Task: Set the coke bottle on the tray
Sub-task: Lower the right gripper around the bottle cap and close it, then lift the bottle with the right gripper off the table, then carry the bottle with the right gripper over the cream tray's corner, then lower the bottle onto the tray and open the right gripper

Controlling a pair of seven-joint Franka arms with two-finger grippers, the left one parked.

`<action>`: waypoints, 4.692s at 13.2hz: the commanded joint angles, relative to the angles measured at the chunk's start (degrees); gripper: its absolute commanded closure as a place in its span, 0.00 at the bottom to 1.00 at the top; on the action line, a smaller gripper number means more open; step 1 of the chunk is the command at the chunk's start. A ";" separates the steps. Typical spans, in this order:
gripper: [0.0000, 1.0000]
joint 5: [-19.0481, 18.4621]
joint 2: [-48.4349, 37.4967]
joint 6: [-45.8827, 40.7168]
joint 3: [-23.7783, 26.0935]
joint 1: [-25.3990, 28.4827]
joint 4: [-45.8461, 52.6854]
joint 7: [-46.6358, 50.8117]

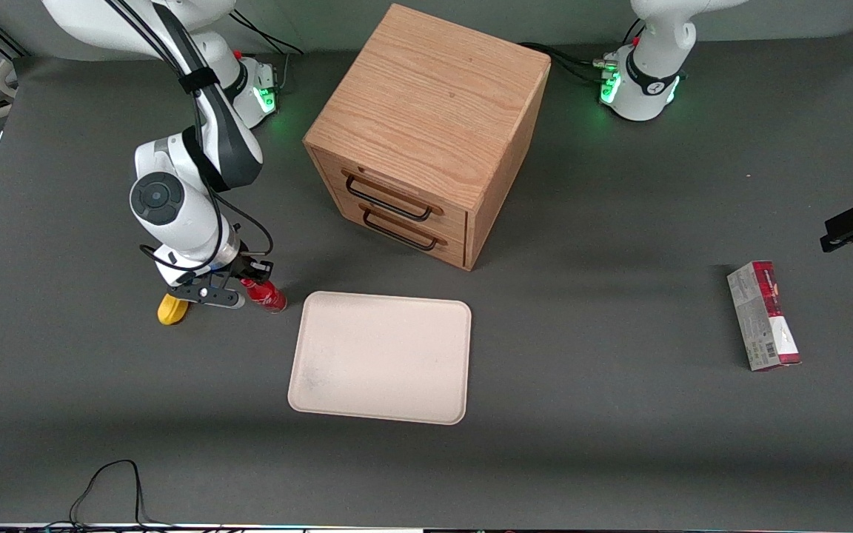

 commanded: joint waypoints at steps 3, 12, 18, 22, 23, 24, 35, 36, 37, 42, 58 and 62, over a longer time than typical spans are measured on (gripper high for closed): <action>1.00 -1.11 -0.68 -1.53 -0.24 0.06 1.34 0.49; 1.00 2.93 -2.09 -36.93 -3.57 -0.03 25.67 -3.02; 1.00 5.13 -1.12 -52.41 -4.55 -1.08 41.05 -3.29; 1.00 5.66 2.73 -57.25 -4.37 -2.40 49.05 -3.29; 1.00 6.44 6.23 -58.39 -4.37 -3.01 52.12 -3.29; 1.00 7.32 10.00 -59.19 -4.02 -3.71 56.85 -3.29; 1.00 9.79 32.44 -44.98 -0.25 -4.69 72.28 1.08; 1.00 9.79 33.41 -42.78 0.37 -4.69 72.28 2.67; 1.00 9.79 34.64 -41.02 0.46 -4.60 72.28 3.38; 1.00 9.44 38.43 -34.60 0.46 -3.46 72.36 5.23; 1.00 9.18 41.68 -30.28 0.46 -1.87 72.28 10.33; 1.00 9.18 41.68 -29.58 0.46 -1.87 71.66 10.33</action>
